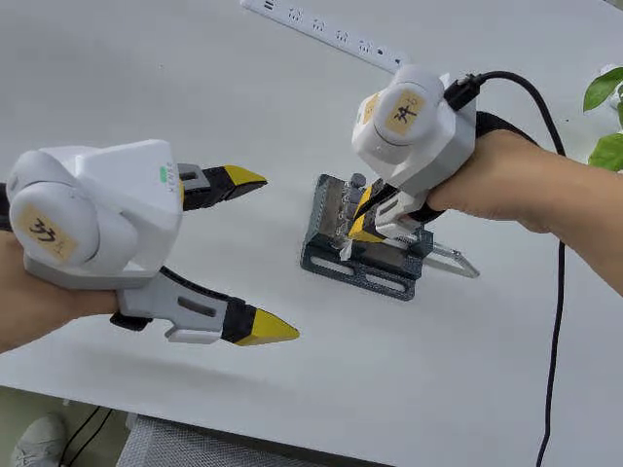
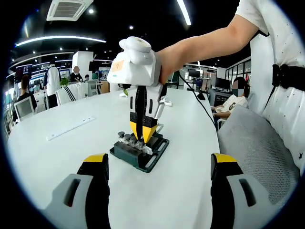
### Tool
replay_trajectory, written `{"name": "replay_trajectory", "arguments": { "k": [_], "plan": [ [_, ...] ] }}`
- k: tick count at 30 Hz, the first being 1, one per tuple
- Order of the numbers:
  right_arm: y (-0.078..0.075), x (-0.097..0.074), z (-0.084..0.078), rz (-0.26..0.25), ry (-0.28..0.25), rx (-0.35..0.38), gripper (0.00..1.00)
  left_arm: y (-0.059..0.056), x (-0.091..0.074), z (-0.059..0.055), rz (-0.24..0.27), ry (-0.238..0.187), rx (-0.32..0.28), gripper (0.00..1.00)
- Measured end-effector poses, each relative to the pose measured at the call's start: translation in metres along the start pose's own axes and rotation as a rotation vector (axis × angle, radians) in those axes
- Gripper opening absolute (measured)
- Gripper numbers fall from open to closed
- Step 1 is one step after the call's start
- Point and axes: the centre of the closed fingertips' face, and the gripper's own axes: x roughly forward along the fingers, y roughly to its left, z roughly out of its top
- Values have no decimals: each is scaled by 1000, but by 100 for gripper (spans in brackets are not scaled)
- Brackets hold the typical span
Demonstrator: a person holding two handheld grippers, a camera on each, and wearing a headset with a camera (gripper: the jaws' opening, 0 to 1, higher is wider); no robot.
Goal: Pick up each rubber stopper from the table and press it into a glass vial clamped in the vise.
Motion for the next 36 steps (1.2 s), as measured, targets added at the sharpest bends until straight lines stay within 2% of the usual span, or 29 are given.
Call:
{"name": "replay_trajectory", "arguments": {
  "k": [5, 12, 14, 21, 36],
  "plan": [
    [0, 0, 0, 2, -3, 26, 5, 0, 1, 1, 0, -6, -1, 87],
    [-2, 0, -1, 1, -40, 59, 6, -1, 0, 2, -2, -9, -6, 86],
    [0, 1, 0, -3, -39, 37, 7, -2, 0, 1, -4, -9, -9, 86],
    [0, 1, 2, -4, -55, 43, 7, -4, 1, 1, -9, -12, -10, 85],
    [0, 0, -2, -1, -36, 42, 6, -7, 3, 1, -17, -11, -13, 83]
  ]
}}
